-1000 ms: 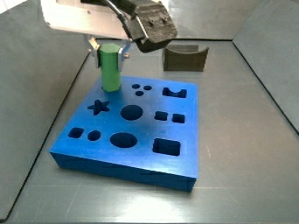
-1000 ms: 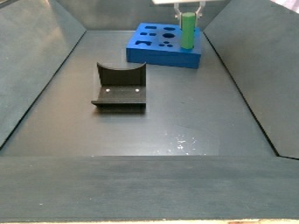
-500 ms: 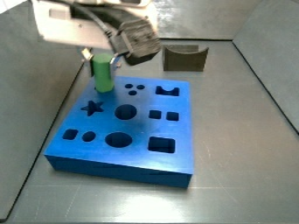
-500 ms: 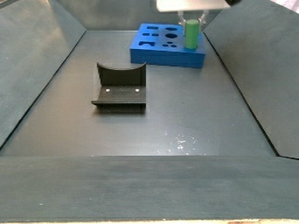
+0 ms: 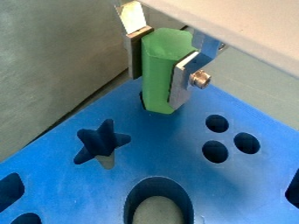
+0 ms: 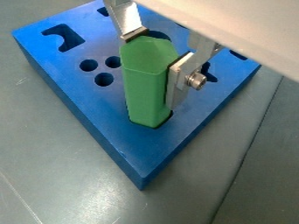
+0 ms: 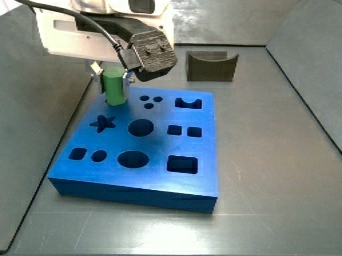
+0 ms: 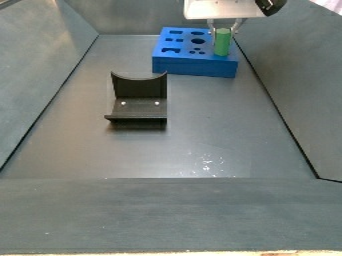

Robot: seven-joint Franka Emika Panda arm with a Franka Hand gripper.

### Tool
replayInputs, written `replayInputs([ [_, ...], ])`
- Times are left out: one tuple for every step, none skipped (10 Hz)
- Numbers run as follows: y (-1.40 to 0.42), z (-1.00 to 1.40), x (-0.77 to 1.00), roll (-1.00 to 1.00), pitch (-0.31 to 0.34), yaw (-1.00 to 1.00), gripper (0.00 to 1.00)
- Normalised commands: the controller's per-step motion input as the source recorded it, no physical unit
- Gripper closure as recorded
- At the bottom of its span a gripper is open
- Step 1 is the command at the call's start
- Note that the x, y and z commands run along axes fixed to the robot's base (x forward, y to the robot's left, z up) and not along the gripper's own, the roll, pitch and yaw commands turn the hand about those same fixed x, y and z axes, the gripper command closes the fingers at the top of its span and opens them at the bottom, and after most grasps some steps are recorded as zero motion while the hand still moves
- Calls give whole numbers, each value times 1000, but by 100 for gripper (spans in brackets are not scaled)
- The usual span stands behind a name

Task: Pick up the hexagon object. Move to above the board. Insert the hexagon object.
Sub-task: Insert the hexagon object.

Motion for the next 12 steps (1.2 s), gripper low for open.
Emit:
replayInputs([
  [20, 0, 0, 0, 0, 0, 100],
  [0, -986, -57, 0, -291, 0, 100],
  [0, -1000, -37, 0, -31, 26, 100],
  [0, -1000, 0, 20, -3, 31, 100],
  [0, -1000, 0, 23, 0, 29, 100],
  [0, -1000, 6, 9, 0, 37, 100],
  [0, -1000, 34, 3, 0, 46, 100],
  [0, -1000, 149, 0, 0, 63, 100],
  [0, -1000, 171, 0, 0, 60, 100],
  [0, -1000, 337, 0, 0, 9, 100],
  [0, -20, 0, -34, -51, 0, 100],
  [91, -23, -74, 0, -37, 0, 100],
])
